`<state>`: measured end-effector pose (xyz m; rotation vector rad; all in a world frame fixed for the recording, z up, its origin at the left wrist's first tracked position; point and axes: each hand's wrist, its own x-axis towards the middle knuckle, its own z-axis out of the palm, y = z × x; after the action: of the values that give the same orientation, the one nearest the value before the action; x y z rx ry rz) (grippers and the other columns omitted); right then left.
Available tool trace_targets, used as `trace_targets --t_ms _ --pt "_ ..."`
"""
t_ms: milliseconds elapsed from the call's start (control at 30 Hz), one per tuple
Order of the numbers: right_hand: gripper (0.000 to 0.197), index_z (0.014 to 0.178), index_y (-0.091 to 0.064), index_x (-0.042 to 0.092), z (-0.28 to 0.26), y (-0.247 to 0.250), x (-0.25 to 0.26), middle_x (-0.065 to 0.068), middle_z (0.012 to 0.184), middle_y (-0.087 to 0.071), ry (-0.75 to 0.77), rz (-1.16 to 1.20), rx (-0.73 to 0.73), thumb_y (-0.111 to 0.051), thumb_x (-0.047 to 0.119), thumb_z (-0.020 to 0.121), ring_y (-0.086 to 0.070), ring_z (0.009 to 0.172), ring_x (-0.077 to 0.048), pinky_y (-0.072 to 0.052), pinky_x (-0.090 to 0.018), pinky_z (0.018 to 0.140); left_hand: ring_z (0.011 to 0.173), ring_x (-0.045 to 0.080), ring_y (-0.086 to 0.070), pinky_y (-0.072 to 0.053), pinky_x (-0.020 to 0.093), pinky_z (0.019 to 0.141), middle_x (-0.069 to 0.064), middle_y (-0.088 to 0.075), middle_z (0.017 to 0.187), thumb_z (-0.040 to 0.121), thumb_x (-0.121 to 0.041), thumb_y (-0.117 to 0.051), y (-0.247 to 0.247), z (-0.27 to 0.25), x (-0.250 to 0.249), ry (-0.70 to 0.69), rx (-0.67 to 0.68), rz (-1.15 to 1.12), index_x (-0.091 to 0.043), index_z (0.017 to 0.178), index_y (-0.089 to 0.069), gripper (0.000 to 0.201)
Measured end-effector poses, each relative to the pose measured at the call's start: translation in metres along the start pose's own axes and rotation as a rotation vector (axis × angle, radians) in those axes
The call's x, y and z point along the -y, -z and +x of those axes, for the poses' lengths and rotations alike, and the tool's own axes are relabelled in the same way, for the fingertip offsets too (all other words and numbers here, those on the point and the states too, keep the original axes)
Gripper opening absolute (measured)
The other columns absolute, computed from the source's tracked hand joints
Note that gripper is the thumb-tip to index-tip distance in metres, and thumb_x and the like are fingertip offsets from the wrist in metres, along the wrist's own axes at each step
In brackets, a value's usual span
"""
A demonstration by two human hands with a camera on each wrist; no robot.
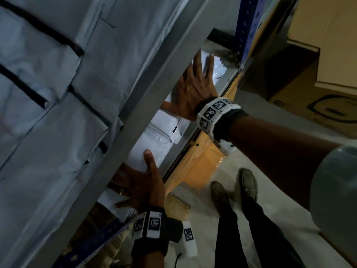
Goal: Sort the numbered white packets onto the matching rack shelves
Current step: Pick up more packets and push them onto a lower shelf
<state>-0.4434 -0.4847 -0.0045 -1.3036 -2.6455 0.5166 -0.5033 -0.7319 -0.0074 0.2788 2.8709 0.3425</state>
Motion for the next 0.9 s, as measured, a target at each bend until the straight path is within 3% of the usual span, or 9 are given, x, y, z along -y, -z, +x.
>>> trace_targets --t_ms 200,333,467,633,733,900 --pt "0.146 0.163 0.002 0.011 -0.003 -0.019 0.009 -0.021 0.169 0.008 -0.059 0.005 0.01 -0.011 0.11 0.056 0.013 0.153 -0.046 0.003 -0.076 0.112 0.153 0.035 0.005 0.001 0.078 0.11 0.004 0.008 0.168 0.083 -0.086 -0.027 -0.014 -0.005 -0.006 0.029 0.019 0.051 -0.033 0.158 0.01 0.099" --pt "0.147 0.163 0.001 0.011 0.0 -0.019 0.009 -0.022 0.168 0.007 -0.048 -0.02 0.031 -0.009 0.11 0.055 0.012 0.153 -0.047 0.002 -0.077 0.111 0.153 0.036 0.005 0.0 0.079 0.108 0.004 0.008 0.168 0.081 -0.09 -0.021 -0.012 0.001 0.0 0.022 0.043 0.062 -0.034 0.158 0.008 0.1" --pt "0.146 0.163 0.001 0.011 0.0 -0.022 0.008 -0.022 0.169 0.006 -0.046 -0.03 0.029 -0.008 0.109 0.055 0.011 0.153 -0.047 0.003 -0.077 0.111 0.152 0.037 0.001 -0.003 0.08 0.108 0.006 0.002 0.167 0.082 -0.087 -0.027 -0.014 -0.001 -0.005 0.022 0.013 0.068 -0.034 0.158 0.002 0.098" --pt "0.147 0.163 0.002 0.012 0.001 -0.015 0.012 -0.02 0.169 0.01 -0.071 -0.003 0.059 -0.009 0.11 0.054 0.015 0.153 -0.046 0.008 -0.076 0.112 0.153 0.035 0.005 0.003 0.078 0.109 0.005 0.005 0.168 0.072 -0.096 -0.012 -0.01 0.004 -0.004 0.019 0.013 0.052 -0.033 0.159 0.001 0.108" --pt "0.142 0.164 0.0 0.018 0.004 -0.004 0.009 -0.016 0.169 0.012 -0.109 0.046 0.041 0.003 0.107 0.053 0.018 0.151 -0.049 0.008 -0.079 0.11 0.153 0.032 0.006 0.007 0.073 0.11 0.004 0.004 0.167 0.074 -0.095 -0.015 -0.003 0.005 -0.01 0.018 -0.008 -0.057 -0.03 0.159 -0.003 0.108" --pt "0.136 0.163 0.006 0.021 0.008 -0.002 -0.005 -0.012 0.17 0.015 -0.143 0.01 0.069 -0.01 0.107 0.058 0.021 0.15 -0.05 0.005 -0.081 0.108 0.153 0.029 0.0 0.004 0.076 0.11 0.005 -0.004 0.166 0.081 -0.088 -0.027 -0.009 0.007 -0.015 0.018 -0.028 -0.052 -0.031 0.158 -0.01 0.097"
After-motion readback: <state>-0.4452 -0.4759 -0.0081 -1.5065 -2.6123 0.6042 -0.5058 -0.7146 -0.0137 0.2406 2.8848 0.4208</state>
